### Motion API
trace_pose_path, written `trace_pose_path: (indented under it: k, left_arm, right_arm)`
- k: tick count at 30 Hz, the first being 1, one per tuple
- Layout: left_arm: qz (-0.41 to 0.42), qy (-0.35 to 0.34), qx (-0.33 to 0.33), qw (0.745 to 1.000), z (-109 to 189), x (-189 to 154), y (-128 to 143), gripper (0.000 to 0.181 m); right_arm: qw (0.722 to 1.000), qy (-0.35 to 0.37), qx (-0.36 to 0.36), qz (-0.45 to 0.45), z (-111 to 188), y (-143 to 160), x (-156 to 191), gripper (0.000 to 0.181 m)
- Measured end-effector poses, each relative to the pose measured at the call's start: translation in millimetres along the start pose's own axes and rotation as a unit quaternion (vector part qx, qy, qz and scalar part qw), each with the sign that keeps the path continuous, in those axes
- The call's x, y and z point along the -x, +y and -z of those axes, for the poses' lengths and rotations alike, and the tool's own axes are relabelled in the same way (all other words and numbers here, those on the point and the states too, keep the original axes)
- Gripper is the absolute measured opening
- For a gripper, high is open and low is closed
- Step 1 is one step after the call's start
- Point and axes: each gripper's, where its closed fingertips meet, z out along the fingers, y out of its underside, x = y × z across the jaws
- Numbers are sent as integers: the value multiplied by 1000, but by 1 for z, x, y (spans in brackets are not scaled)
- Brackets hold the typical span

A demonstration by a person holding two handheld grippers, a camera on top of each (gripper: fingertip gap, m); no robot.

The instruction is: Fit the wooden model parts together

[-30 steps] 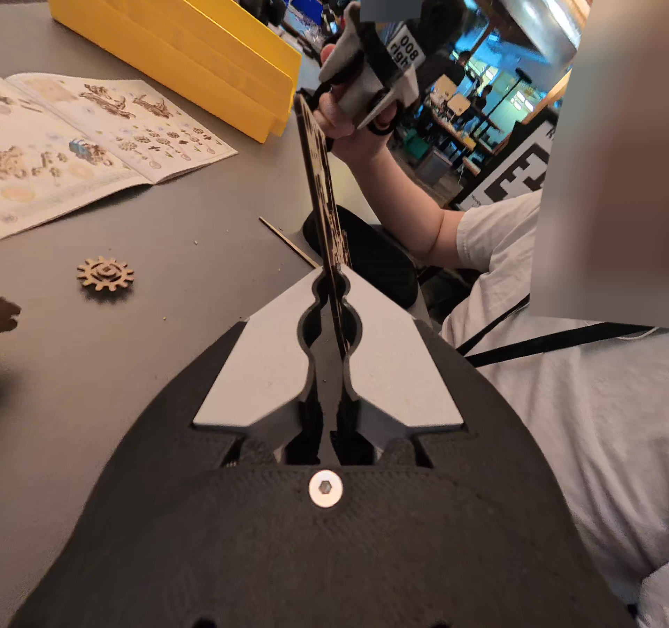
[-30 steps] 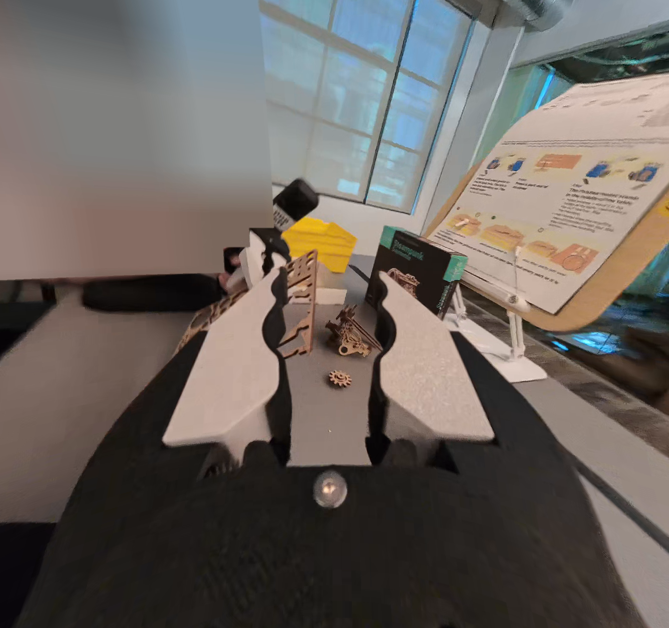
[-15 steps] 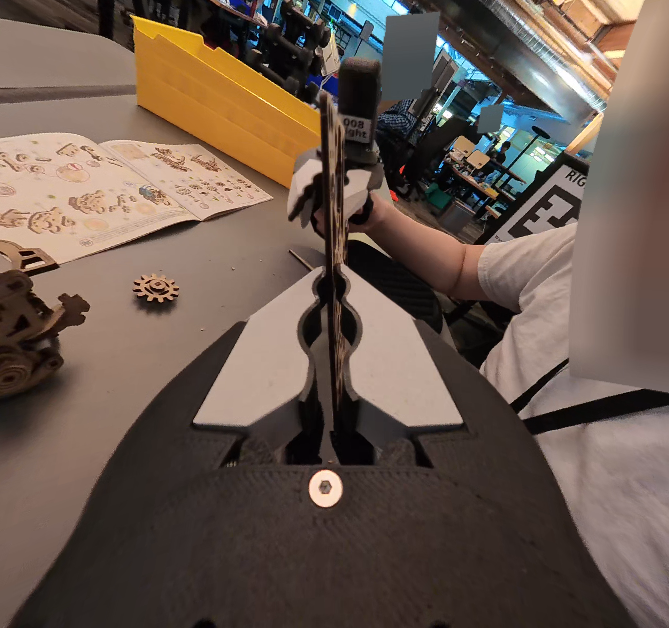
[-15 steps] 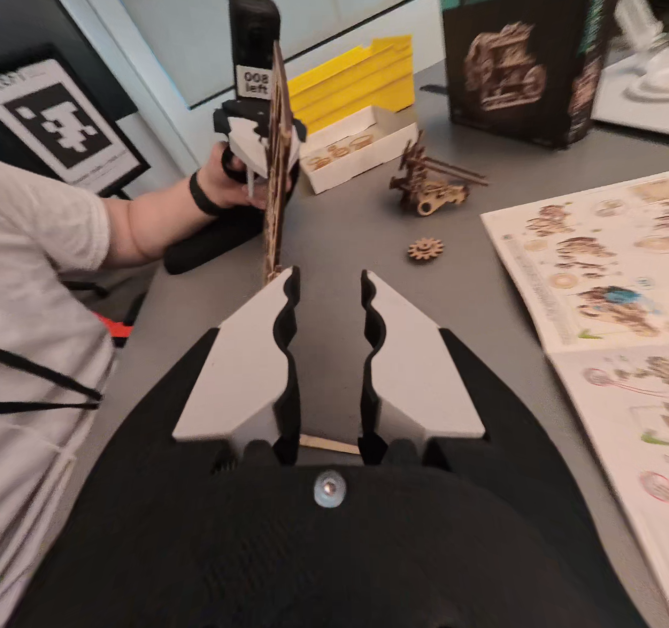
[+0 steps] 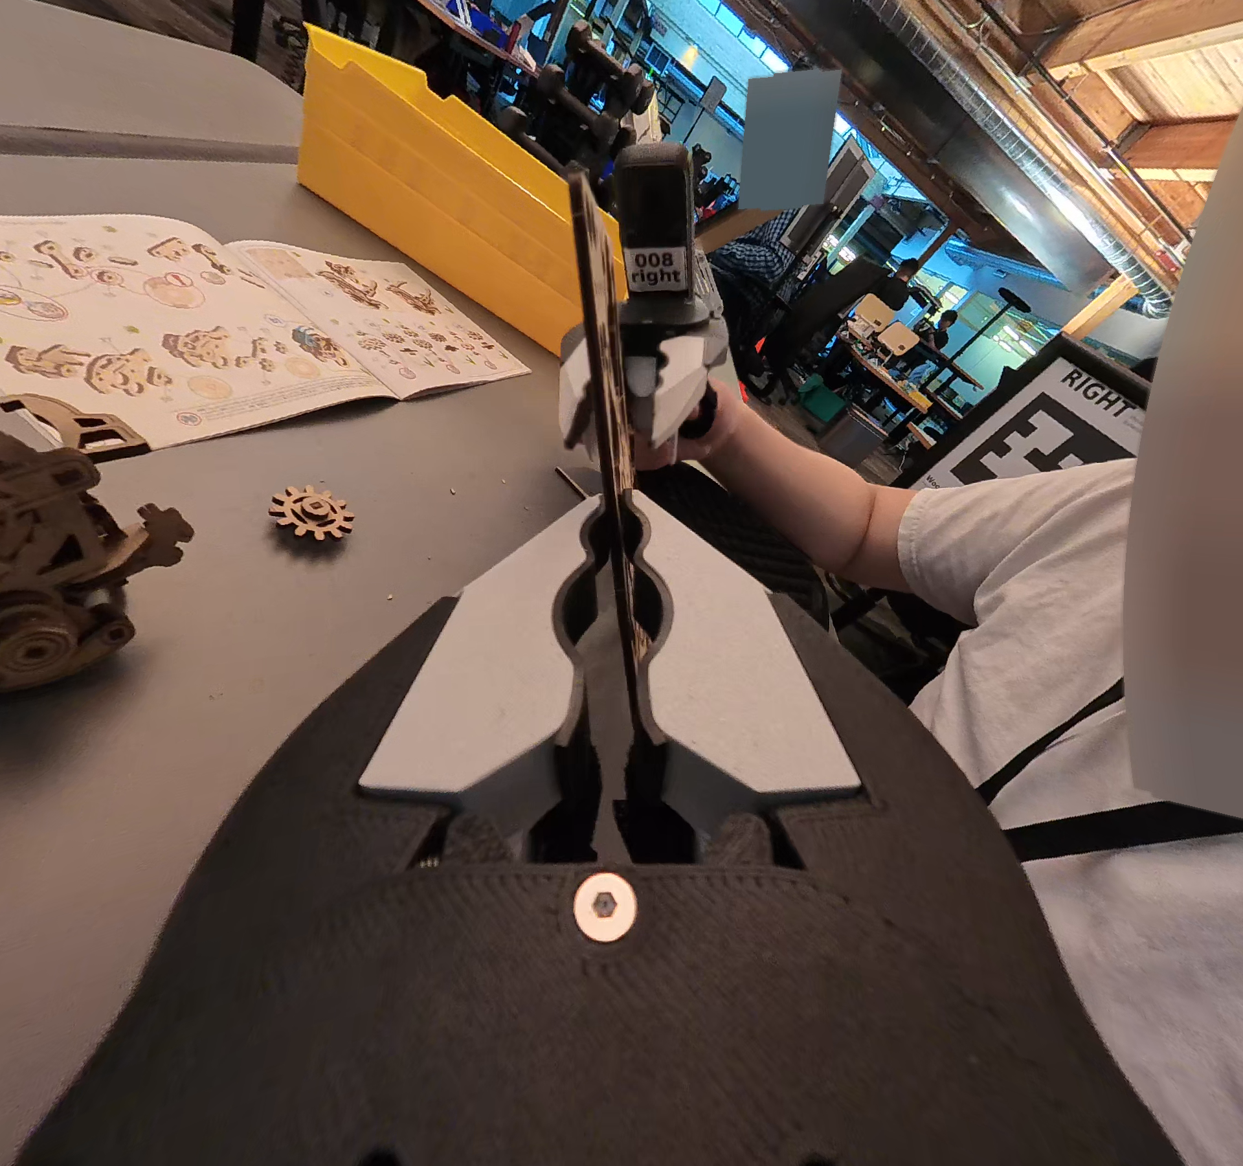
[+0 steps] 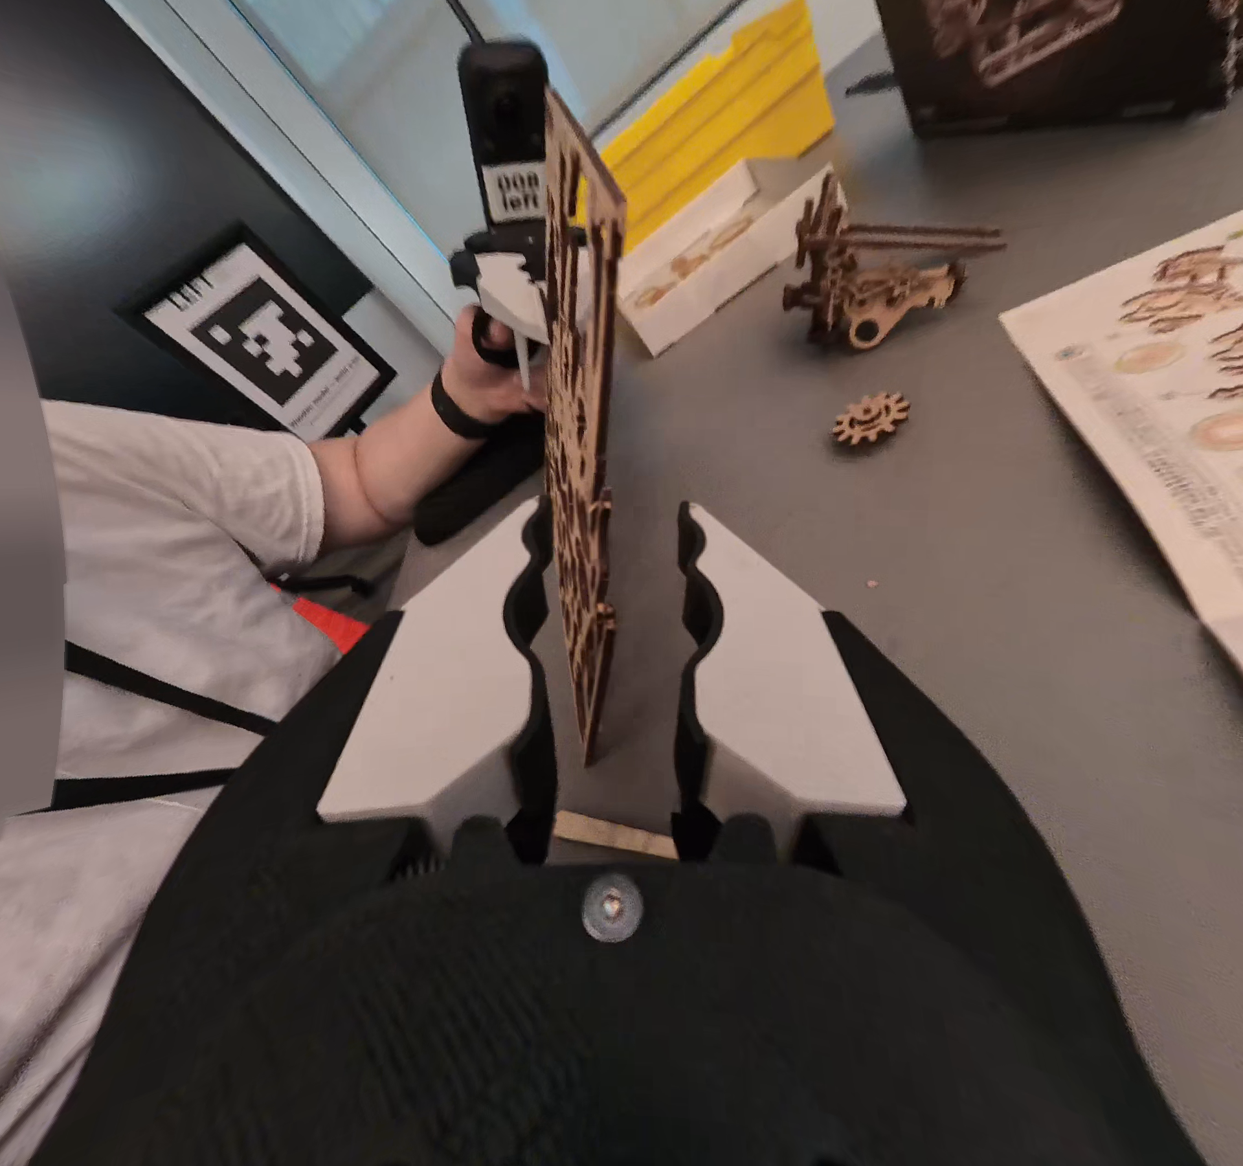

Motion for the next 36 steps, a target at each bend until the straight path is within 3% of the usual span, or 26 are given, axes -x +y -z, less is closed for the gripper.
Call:
trace_pose_path:
  k: [2, 4, 11, 16, 19, 21, 23, 25, 27, 29, 31, 33, 36]
  left_arm:
    - [-3, -1, 1, 1000, -2, -1, 1, 0]
    - [-6, -1, 0, 1000, -2, -2, 0, 1]
    - [23, 22, 5, 999, 0, -1, 1, 18]
    - [22, 14, 26, 999, -3, 1, 9, 15]
    - [31, 11, 42, 999, -4, 4, 15, 2]
    - [32, 20, 42, 998, -3, -2, 12, 0]
    - [14, 7, 35, 999, 2, -2, 6, 0]
    - [15, 11, 26, 1000, 9, -5, -2, 0]
    - [29, 6, 13, 999, 17, 0, -7, 0]
    - [43, 3, 14, 999, 22, 5, -7, 0]
    - [56, 0, 7, 998, 24, 9, -8, 0]
    - [62, 7, 3, 998, 24, 9, -9, 0]
    - [61, 1, 9, 998, 23, 10, -6, 0]
  right_arm:
    - [1000, -8, 25, 17, -4, 7, 5, 3]
    - [1000, -6, 8, 20, -1, 1, 8, 0]
    - [1000, -19, 7, -20, 2, -3, 14, 0]
    - [999, -35, -8, -40, 6, -7, 16, 0]
    - [999, -39, -8, -35, 6, -6, 14, 0]
    - [1000, -16, 25, -1, 7, 1, 9, 2]
    - [988, 42, 85, 122, 22, 8, 1, 18]
    - [943, 65, 152, 288, 40, 22, 8, 26]
    - [891, 65, 215, 395, 45, 38, 23, 25]
    - [832, 48, 351, 427, 45, 72, 31, 24]
    - [734, 49, 486, 471, 51, 98, 23, 25]
    - [639, 65, 549, 535, 49, 99, 7, 32]
    - [588, 12, 607, 534, 45, 110, 2, 32]
